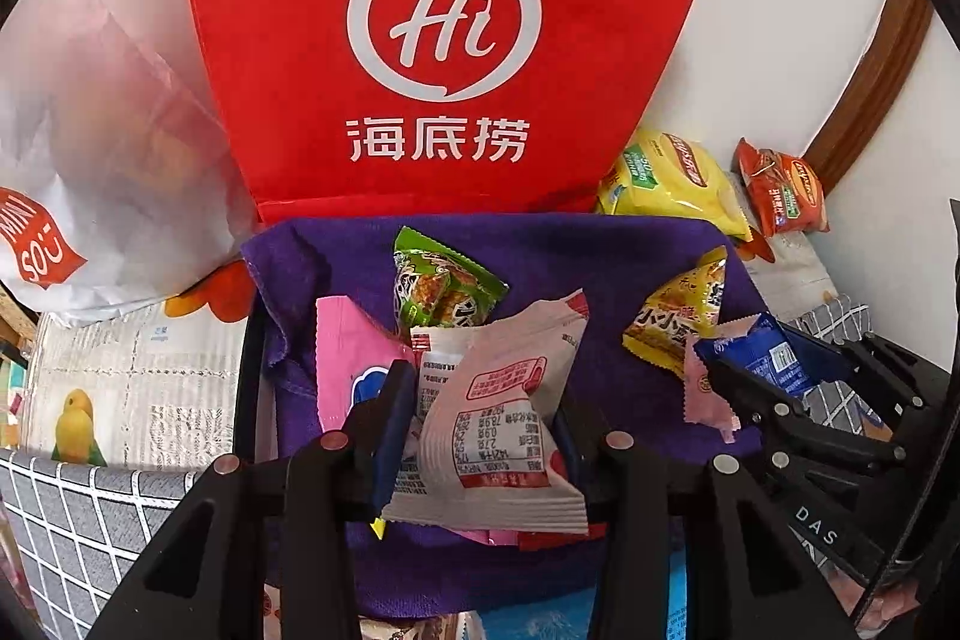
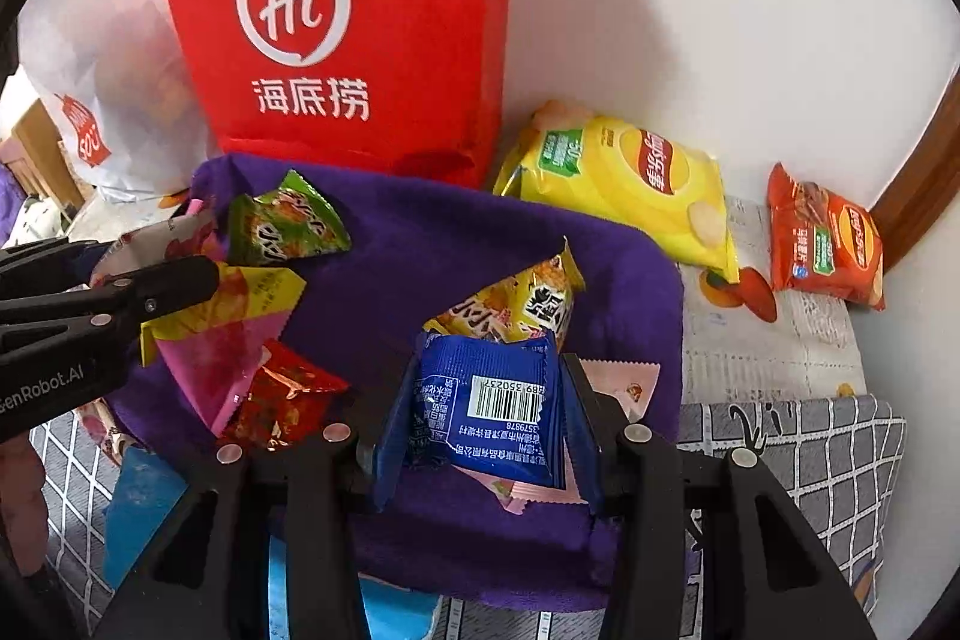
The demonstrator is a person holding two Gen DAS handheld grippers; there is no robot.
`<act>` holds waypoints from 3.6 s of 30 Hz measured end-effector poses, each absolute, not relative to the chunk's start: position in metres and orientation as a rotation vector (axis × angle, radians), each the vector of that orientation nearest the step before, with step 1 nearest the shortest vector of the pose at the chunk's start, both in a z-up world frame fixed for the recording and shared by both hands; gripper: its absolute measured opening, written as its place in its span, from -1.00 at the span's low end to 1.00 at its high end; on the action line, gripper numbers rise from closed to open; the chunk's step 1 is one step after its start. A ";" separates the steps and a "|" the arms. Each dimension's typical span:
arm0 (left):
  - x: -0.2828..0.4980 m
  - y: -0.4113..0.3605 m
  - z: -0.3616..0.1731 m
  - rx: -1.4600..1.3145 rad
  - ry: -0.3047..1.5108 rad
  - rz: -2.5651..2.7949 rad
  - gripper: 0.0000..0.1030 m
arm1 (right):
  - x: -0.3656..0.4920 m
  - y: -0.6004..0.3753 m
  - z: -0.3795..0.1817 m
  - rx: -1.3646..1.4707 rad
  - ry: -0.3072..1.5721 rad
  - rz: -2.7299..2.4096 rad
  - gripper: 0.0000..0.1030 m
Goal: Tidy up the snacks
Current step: 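Lower both packets toward the purple towel, then open both tools to release the packets and withdraw from the towel, then grasp the pink cake packet with the right tool while the left tool grasps a white printed packet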
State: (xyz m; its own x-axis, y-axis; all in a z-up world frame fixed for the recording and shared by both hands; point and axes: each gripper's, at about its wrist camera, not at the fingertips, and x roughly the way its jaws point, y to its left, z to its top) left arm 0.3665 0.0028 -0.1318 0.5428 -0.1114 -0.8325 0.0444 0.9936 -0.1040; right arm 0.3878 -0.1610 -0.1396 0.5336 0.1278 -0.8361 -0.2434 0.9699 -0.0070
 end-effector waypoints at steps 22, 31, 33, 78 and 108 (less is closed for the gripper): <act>0.343 0.023 -0.100 -0.156 0.947 -0.131 0.46 | 0.383 -0.170 -0.117 -0.014 0.985 0.244 0.15; 0.287 0.045 -0.069 -0.112 0.887 -0.085 0.46 | 0.342 -0.165 -0.064 -0.005 0.802 0.258 0.16; 0.273 0.049 -0.066 -0.118 0.881 -0.083 0.45 | 0.331 -0.161 -0.056 -0.020 0.785 0.238 0.16; 0.138 0.079 -0.118 -0.162 0.974 -0.126 0.45 | 0.123 -0.139 -0.128 -0.025 0.869 0.311 0.16; 0.203 0.077 -0.153 -0.270 1.023 -0.106 0.32 | 0.167 -0.119 -0.162 -0.086 0.868 0.315 0.07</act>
State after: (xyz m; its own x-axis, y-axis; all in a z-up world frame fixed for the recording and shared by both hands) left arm 0.2027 0.0774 -0.1532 0.5194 -0.2128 -0.8276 -0.0379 0.9618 -0.2711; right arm 0.1671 -0.1189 -0.1624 0.6033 0.2368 -0.7615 -0.3066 0.9504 0.0526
